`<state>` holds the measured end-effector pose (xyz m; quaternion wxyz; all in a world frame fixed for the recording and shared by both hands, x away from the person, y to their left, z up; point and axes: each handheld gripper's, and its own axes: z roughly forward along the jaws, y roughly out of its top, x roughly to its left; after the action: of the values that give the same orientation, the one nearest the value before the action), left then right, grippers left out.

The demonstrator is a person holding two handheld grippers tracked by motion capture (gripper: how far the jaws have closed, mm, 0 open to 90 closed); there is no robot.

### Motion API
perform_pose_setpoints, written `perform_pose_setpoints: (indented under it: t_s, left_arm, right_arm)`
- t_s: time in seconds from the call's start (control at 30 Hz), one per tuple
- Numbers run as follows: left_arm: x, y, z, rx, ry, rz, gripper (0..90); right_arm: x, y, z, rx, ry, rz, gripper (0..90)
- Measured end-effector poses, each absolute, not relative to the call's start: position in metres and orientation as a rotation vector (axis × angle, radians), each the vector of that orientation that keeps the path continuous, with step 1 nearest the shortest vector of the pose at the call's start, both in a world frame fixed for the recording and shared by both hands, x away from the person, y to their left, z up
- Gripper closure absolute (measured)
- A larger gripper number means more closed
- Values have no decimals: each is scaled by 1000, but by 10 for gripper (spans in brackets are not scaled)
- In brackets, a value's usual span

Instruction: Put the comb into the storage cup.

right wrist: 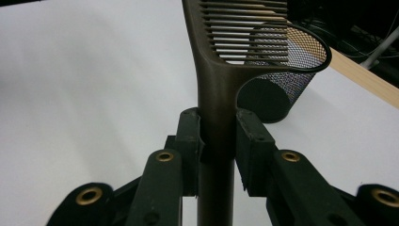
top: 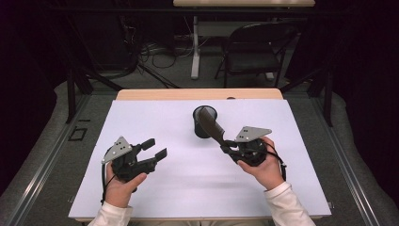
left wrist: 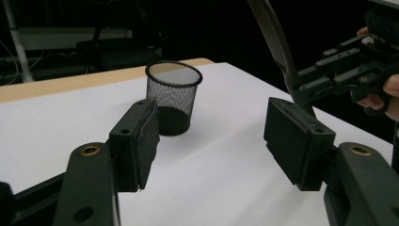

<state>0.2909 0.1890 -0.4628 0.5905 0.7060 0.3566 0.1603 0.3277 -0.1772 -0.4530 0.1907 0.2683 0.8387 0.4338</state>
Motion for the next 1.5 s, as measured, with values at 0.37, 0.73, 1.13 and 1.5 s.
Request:
perform_pose_setpoints:
  t_s: [0.37, 0.73, 1.13, 1.5]
  left_arm:
    - [297, 164, -443, 1647, 874, 352, 392]
    - [306, 145, -429, 1645, 941, 266, 415]
    - [311, 133, -422, 1632, 911, 255, 442]
    - [316, 126, -420, 1646, 915, 177, 471]
  right_arm:
    - [324, -176, -452, 724, 2323, 1232, 731]
    - [320, -175, -450, 729, 2233, 1271, 731]
    - [316, -169, -452, 720, 2184, 1278, 732]
    - [314, -165, -454, 706, 2173, 1278, 732]
